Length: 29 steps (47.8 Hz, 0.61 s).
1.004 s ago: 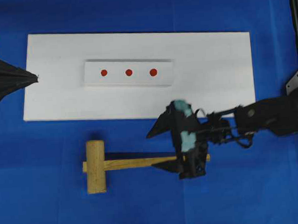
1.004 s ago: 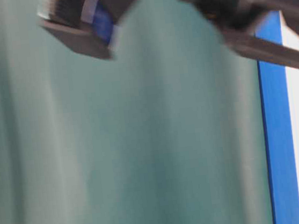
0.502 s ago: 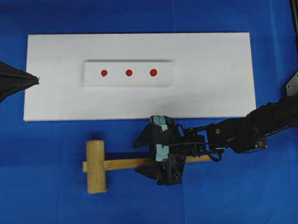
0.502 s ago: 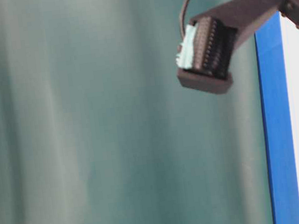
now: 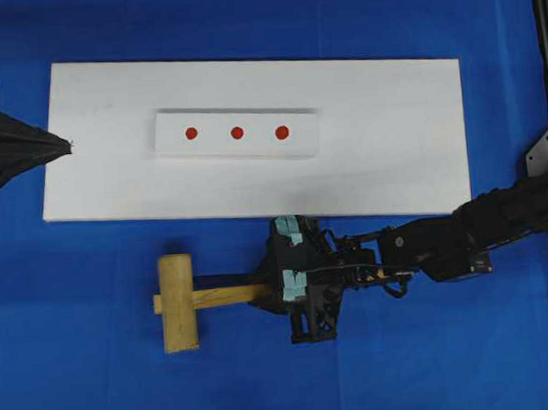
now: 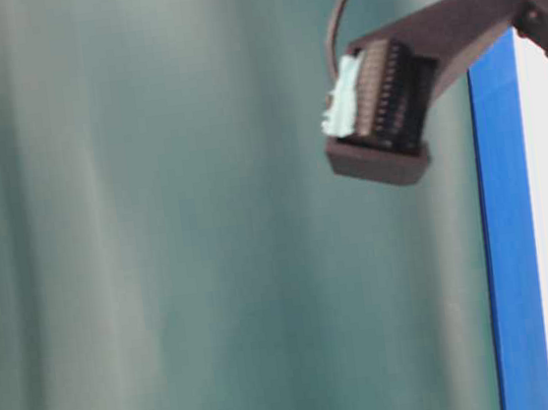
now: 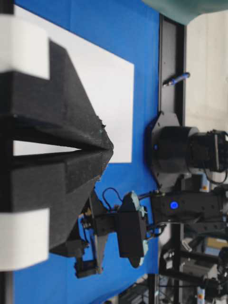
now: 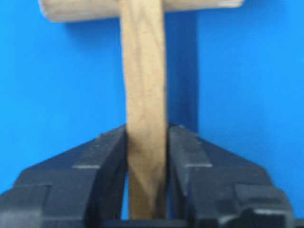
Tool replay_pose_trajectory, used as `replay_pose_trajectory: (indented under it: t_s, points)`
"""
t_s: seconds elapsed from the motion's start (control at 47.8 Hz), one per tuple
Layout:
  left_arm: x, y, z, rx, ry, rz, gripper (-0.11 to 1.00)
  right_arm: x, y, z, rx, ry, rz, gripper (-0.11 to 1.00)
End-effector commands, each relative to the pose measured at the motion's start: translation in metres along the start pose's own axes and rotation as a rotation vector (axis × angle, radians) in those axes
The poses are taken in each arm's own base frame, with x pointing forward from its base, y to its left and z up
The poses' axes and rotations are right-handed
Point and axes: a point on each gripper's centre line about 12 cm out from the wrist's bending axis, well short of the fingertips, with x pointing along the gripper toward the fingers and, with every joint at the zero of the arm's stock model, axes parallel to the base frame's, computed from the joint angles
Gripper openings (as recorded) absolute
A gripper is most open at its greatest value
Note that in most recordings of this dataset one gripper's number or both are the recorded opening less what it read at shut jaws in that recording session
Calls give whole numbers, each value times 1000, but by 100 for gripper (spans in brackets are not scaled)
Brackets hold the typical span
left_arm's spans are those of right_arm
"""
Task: Hit the mark with a hammer.
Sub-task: 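Close the right gripper on the mallet handle and lift it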
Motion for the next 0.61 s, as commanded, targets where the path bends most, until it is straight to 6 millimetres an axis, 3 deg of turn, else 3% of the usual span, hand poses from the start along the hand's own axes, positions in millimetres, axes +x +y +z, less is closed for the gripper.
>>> replay_pose_trajectory:
  t_s: [0.0,0.251,0.585]
  points:
    - [2,0,5,-1,-12,2,0,-13,13,22,-17,-61,36,9]
    - [2,0,5,-3,-12,2,0,-34,15,44,-16,-126,55,9]
    - [1,0,5,-3,-15,1,0,-77,17,76,2,-220,78,9]
